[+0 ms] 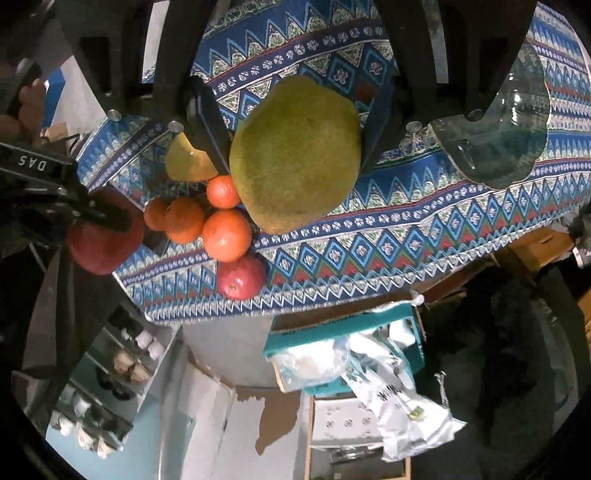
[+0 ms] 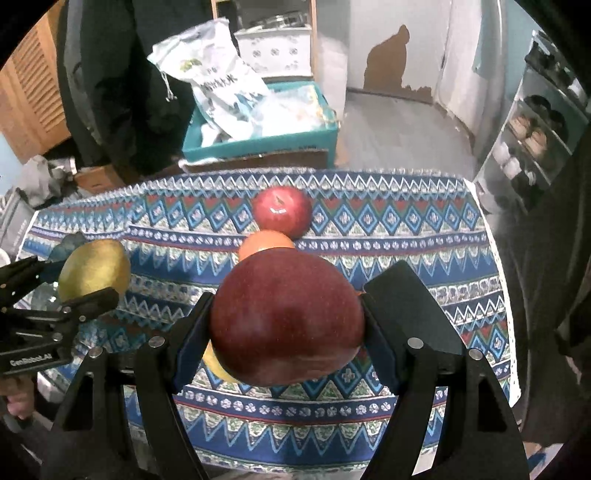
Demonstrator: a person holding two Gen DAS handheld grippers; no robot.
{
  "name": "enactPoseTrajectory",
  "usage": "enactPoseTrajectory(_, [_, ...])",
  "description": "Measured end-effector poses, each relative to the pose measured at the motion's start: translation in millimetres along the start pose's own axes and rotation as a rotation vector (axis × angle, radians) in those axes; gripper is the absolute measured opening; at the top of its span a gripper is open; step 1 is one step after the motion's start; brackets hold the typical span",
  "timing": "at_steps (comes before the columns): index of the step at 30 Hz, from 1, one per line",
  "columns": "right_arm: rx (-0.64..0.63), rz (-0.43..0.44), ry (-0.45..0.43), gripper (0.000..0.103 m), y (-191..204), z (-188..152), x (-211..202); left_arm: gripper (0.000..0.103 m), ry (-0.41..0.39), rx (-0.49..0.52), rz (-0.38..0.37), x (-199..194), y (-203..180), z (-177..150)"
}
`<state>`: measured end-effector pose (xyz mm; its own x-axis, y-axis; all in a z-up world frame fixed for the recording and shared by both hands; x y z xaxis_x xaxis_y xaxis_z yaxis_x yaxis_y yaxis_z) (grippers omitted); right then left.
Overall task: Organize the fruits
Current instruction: 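Lift the pear with the left tool while the right tool lifts the apple toward the glass bowl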
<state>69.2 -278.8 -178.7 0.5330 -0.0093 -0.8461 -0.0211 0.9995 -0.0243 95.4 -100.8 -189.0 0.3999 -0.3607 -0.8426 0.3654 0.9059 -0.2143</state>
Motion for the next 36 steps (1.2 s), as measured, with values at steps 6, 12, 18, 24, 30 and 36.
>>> enactPoseTrajectory(6, [-0.013,0.012,-0.049,0.076,8.8,9.3,-18.2,0.069,-0.046,-0.009,0.005,-25.4,4.6,3.9])
enactPoseTrajectory(12, [-0.032,0.036,-0.096,0.076,23.1,22.5,-36.6,0.069,-0.073,-0.027,0.003,-44.2,11.1,5.1])
enactPoseTrajectory(18, [-0.057,0.068,-0.131,0.076,42.9,32.3,-52.3,0.069,-0.099,-0.039,0.008,-62.0,19.5,1.6])
enactPoseTrajectory(24, [-0.079,0.093,-0.147,0.076,61.4,40.4,-60.0,0.069,-0.122,-0.071,0.019,-77.0,34.1,-1.1])
enactPoseTrajectory(30, [-0.092,0.127,-0.15,0.076,84.7,48.2,-63.8,0.069,-0.139,-0.096,0.034,-88.6,49.8,-5.0])
enactPoseTrajectory(36, [-0.127,0.161,-0.154,0.076,116.4,55.2,-65.6,0.069,-0.149,-0.129,0.052,-97.8,69.3,-13.3])
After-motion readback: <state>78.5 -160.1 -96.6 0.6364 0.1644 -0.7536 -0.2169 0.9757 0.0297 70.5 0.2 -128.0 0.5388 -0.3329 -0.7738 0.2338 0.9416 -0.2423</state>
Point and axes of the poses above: each gripper's, at about its wrist camera, not at the fingertips, and x roughly the way its jaws point, y to its left, z to its top, the point moved 6 cm from there along x, roughly the way its jaws point, and after that the axes turned 6 degrees about -z, right-handed, at the moved point
